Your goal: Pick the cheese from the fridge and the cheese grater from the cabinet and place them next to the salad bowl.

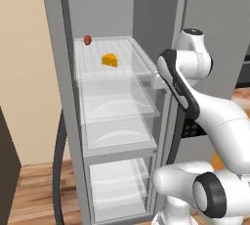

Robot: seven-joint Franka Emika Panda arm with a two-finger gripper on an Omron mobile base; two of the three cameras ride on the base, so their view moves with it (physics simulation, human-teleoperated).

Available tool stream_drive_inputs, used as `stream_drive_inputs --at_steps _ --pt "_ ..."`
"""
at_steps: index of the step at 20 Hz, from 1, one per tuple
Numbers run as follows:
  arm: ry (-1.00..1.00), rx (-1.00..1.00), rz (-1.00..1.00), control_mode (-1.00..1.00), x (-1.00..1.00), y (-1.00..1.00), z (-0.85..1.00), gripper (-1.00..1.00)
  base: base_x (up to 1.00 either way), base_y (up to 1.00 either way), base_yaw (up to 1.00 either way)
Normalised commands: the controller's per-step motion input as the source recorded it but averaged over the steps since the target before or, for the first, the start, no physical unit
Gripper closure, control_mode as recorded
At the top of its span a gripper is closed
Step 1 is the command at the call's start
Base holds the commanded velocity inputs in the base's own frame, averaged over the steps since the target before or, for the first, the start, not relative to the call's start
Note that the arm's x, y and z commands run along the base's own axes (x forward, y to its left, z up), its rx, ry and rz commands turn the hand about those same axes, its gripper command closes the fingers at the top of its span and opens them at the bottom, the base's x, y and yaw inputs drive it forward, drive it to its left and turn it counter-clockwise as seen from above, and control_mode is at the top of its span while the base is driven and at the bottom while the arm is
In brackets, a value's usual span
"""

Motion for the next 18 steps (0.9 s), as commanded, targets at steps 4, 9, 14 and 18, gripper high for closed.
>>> stream_drive_inputs --at_steps 4,9,14,18 --pt "-0.18 -0.06 0.0 -1.0 -0.4 0.22 0.0 -1.0 0.0 0.0 0.0" --pt "-0.4 -0.08 0.05 -1.0 -0.49 0.37 0.06 -1.0 0.0 0.0 0.0" --pt "-0.28 -0.02 0.15 -1.0 -0.11 0.43 0.11 -1.0 0.0 0.0 0.0" --pt "-0.1 -0.01 0.18 -1.0 0.0 0.33 0.11 -1.0 0.0 0.0 0.0"
